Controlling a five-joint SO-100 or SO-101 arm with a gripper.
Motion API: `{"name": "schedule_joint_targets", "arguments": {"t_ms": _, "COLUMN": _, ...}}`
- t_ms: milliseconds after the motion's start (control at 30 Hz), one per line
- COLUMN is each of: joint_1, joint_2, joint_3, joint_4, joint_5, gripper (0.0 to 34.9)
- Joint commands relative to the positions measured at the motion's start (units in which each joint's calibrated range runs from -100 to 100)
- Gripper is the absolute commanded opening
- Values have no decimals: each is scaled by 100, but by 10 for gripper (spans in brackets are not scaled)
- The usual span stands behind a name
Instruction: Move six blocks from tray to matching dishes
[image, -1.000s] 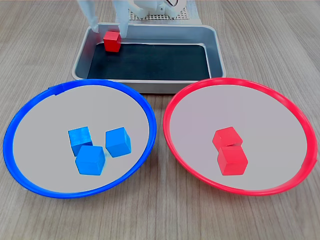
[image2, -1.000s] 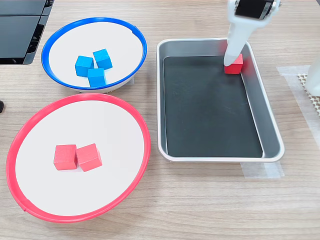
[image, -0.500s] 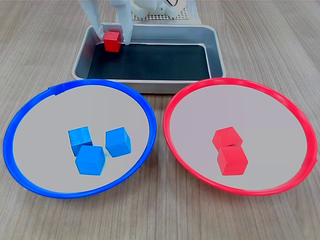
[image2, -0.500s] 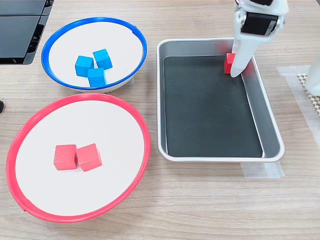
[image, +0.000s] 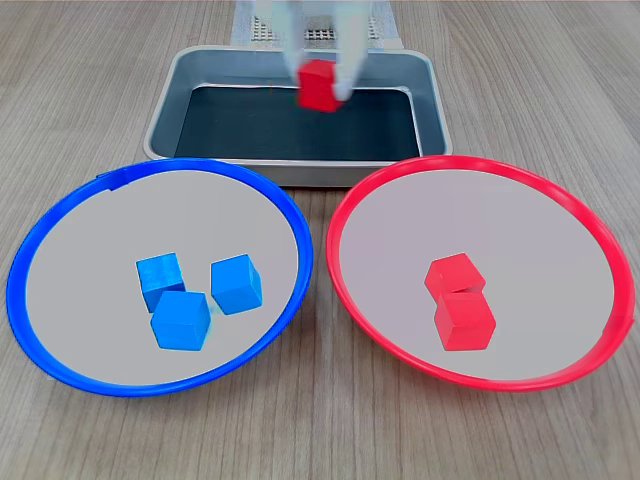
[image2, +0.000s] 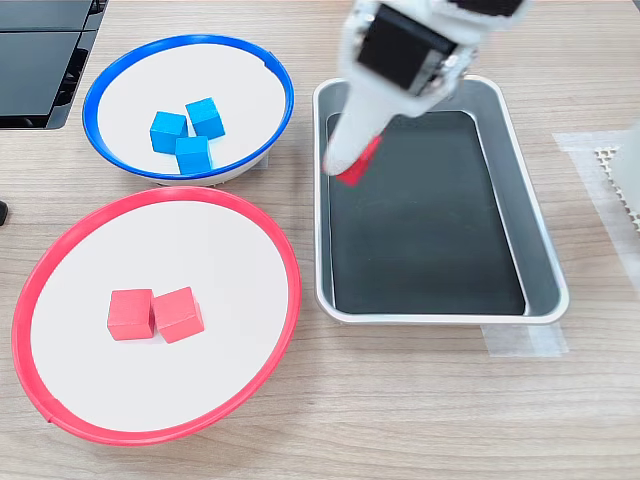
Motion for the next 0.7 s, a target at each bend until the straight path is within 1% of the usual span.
{"name": "schedule_joint_targets", "arguments": {"t_ms": 0, "joint_1": -1114, "joint_2": 1616, "joint_3": -2808, "joint_4": 255, "joint_5": -1504, "gripper": 1}}
{"name": "schedule_joint_targets", "arguments": {"t_ms": 67, "joint_1": -1378, "joint_2": 2358, "joint_3": -3518, "joint_4": 330, "joint_5": -1661, "gripper": 1}}
{"name": "schedule_joint_targets", "arguments": {"t_ms": 167, "joint_1": -1547, "joint_2": 3117, "joint_3": -4083, "joint_4": 338, "joint_5": -1670, "gripper": 5}}
{"name": "schedule_joint_targets", "arguments": {"t_ms": 200, "joint_1": -1566, "joint_2": 3253, "joint_3": -4119, "joint_4": 288, "joint_5": -1631, "gripper": 36}}
{"name": "schedule_joint_targets", "arguments": {"t_ms": 233, "joint_1": -1576, "joint_2": 3372, "joint_3": -4119, "joint_4": 231, "joint_5": -1592, "gripper": 92}}
{"name": "schedule_joint_targets", "arguments": {"t_ms": 300, "joint_1": -1576, "joint_2": 3509, "joint_3": -4110, "joint_4": 206, "joint_5": -1465, "gripper": 221}}
{"name": "schedule_joint_targets", "arguments": {"t_ms": 333, "joint_1": -1566, "joint_2": 3535, "joint_3": -4110, "joint_4": 181, "joint_5": -1421, "gripper": 240}}
{"name": "schedule_joint_targets", "arguments": {"t_ms": 433, "joint_1": -1482, "joint_2": 3390, "joint_3": -4037, "joint_4": 82, "joint_5": -1382, "gripper": 229}}
{"name": "schedule_joint_targets", "arguments": {"t_ms": 467, "joint_1": -1434, "joint_2": 3210, "joint_3": -3910, "joint_4": 33, "joint_5": -1363, "gripper": 207}}
{"name": "schedule_joint_targets", "arguments": {"t_ms": 500, "joint_1": -1369, "joint_2": 2972, "joint_3": -3737, "joint_4": -25, "joint_5": -1363, "gripper": 174}}
{"name": "schedule_joint_targets", "arguments": {"t_ms": 533, "joint_1": -1284, "joint_2": 2639, "joint_3": -3473, "joint_4": -157, "joint_5": -1402, "gripper": 103}}
{"name": "schedule_joint_targets", "arguments": {"t_ms": 567, "joint_1": -1190, "joint_2": 2247, "joint_3": -3127, "joint_4": -331, "joint_5": -1455, "gripper": 25}}
{"name": "schedule_joint_targets", "arguments": {"t_ms": 600, "joint_1": -1049, "joint_2": 1752, "joint_3": -2663, "joint_4": -603, "joint_5": -1582, "gripper": 3}}
{"name": "schedule_joint_targets", "arguments": {"t_ms": 633, "joint_1": -907, "joint_2": 1249, "joint_3": -2144, "joint_4": -950, "joint_5": -1744, "gripper": 2}}
{"name": "schedule_joint_targets", "arguments": {"t_ms": 667, "joint_1": -719, "joint_2": 575, "joint_3": -1370, "joint_4": -1486, "joint_5": -1944, "gripper": 2}}
